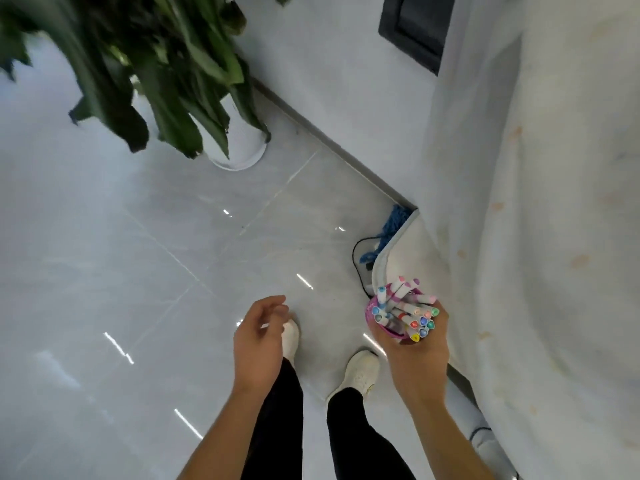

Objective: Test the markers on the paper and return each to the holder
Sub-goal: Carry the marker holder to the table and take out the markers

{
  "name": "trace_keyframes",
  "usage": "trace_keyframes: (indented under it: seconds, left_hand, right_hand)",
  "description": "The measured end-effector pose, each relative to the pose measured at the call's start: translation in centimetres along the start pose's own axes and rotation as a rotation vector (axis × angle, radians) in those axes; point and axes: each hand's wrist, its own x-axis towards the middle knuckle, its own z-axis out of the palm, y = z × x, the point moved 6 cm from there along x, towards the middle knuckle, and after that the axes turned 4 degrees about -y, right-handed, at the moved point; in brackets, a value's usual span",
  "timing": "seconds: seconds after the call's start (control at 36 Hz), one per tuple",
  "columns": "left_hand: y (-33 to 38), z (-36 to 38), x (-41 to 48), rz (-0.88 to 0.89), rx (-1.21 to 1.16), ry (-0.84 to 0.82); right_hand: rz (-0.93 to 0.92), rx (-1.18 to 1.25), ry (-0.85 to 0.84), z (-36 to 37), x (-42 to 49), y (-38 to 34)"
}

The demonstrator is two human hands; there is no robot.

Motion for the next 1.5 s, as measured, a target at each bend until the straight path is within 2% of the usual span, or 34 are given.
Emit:
trace_keyframes:
  seconds: [0.28, 0.67, 0.83, 1.17, 1.5]
  left_hand:
    - [1.6, -11.7, -7.8, 0.022, -0.100, 0.198]
    - [-1.5, -26.9, -14.7, -0.018, -0.354, 0.518]
    - [-3.4, -33.9, -15.5, -0.033, -0.398, 0.625]
    - [-5.9, -44.1, -16.2, -0.067, -0.517, 0.822]
    - [-5.6, -52.3, -11.4, -0.121, -0.646, 0.999]
  right_hand:
    - [-0.138, -0.120, -0.184, 2.6, -5.3, -9.2]
    - [-0.214, -0.298, -0.460, 15.4, -12.7, -19.1]
    - [-0.185, -0.362, -0.526, 21.7, -15.2, -21.5]
    - [-0.265, -0.403, -0.701, 35.1, -19.6, -26.0]
    - [-0.355, -0.425, -0.866, 50.6, -19.7, -31.5]
